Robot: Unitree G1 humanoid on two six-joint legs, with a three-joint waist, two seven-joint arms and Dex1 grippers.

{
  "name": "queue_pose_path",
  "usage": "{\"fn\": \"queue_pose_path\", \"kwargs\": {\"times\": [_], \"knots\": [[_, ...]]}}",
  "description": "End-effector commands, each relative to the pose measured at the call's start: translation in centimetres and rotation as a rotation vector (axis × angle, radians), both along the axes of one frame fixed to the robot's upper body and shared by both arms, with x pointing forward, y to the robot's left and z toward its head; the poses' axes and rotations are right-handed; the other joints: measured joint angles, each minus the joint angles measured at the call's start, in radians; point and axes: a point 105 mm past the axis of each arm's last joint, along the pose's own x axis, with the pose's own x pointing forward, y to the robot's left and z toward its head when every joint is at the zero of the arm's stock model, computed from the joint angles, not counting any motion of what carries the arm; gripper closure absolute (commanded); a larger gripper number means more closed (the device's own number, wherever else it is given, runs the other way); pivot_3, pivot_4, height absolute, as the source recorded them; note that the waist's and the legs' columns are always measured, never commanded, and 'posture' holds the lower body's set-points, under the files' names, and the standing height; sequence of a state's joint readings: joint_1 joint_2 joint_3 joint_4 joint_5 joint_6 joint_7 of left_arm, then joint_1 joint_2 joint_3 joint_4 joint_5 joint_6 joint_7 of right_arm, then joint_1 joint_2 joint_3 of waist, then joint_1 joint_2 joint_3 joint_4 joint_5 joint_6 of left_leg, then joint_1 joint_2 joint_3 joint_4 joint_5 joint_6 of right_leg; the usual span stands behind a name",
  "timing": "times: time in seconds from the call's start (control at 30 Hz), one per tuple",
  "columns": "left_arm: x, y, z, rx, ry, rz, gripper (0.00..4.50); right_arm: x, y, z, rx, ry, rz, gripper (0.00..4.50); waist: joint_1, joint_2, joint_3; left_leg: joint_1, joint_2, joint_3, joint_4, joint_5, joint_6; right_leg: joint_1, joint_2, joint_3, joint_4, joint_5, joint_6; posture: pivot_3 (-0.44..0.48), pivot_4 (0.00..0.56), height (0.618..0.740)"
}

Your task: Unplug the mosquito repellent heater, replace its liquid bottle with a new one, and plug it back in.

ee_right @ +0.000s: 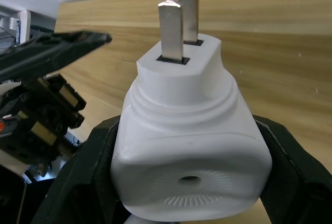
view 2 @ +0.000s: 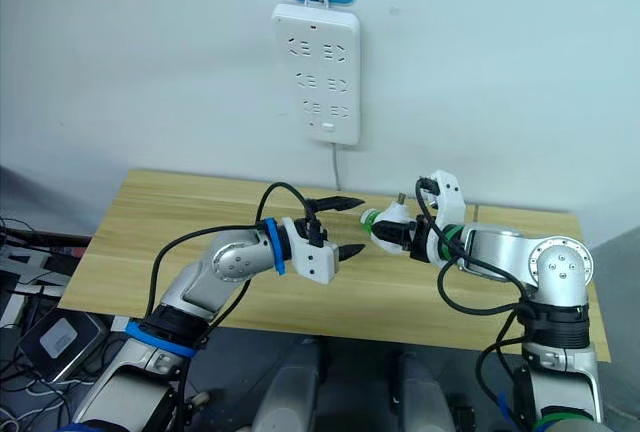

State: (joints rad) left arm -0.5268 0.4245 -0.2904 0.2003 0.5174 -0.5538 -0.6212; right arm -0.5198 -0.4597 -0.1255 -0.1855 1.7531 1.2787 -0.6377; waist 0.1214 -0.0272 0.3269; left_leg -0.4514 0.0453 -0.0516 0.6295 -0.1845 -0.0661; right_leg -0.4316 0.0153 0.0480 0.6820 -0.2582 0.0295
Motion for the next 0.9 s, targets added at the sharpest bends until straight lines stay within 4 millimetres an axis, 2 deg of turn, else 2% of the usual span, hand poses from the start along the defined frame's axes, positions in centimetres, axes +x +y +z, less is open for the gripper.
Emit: {"fn": "queue_pose_path", "kwargs": {"times": [0.03,0.33,0.37,0.43,0.57,0.63,0.9], "knots": [[0.0,-1.3,1.0,-0.031,-0.034,-0.012,0.0,-0.9,0.8,1.5,0.051,-0.022,0.019,1.43,-0.002,0.0,0.0,0.0,0.0,0.0,0.0,0.0,0.0,0.0,0.0,0.0,0.0,0.0,0.0,0.21,0.262,0.74],[-0.2,-2.5,0.6,-0.043,-0.015,-0.026,0.0,-1.6,1.6,1.7,0.057,-0.004,0.026,1.43,-0.022,0.0,0.0,0.0,0.0,-0.002,0.0,0.001,0.001,0.001,0.0,-0.002,0.0,0.0,-0.001,0.201,0.261,0.74],[-0.2,-2.5,0.6,-0.044,-0.011,-0.027,0.3,-1.6,1.6,1.7,0.057,-0.005,0.026,1.43,-0.023,0.0,0.0,0.0,0.0,-0.002,0.0,0.001,0.001,0.001,0.0,-0.002,0.001,0.0,-0.001,0.201,0.261,0.74],[-0.2,-2.4,0.4,-0.041,0.0,-0.024,0.59,-1.6,1.7,1.7,0.058,-0.007,0.027,1.43,-0.027,0.0,0.0,0.0,0.0,-0.003,0.0,0.001,0.002,0.001,0.0,-0.002,0.001,0.001,-0.001,0.201,0.26,0.74],[-0.3,-2.3,0.1,-0.031,0.018,-0.024,1.86,-1.6,2.0,1.8,0.066,-0.01,0.031,1.43,-0.033,0.0,0.0,0.0,0.0,-0.003,0.0,0.002,0.002,0.001,0.0,-0.002,0.001,0.001,-0.001,0.202,0.26,0.74],[-0.3,-2.3,0.0,-0.029,0.025,-0.025,2.28,-1.6,2.1,1.9,0.069,-0.012,0.035,1.43,-0.038,0.0,0.0,0.0,0.0,-0.003,0.0,0.002,0.003,0.001,0.0,-0.002,0.001,0.001,-0.001,0.202,0.26,0.74],[-0.3,-2.5,0.1,-0.044,0.03,-0.026,2.28,-1.9,2.7,2.2,0.064,-0.027,0.076,1.44,-0.044,0.0,-0.001,0.0,0.0,-0.004,0.0,0.003,0.004,0.001,0.0,-0.003,0.002,0.001,-0.002,0.202,0.262,0.74]]}}
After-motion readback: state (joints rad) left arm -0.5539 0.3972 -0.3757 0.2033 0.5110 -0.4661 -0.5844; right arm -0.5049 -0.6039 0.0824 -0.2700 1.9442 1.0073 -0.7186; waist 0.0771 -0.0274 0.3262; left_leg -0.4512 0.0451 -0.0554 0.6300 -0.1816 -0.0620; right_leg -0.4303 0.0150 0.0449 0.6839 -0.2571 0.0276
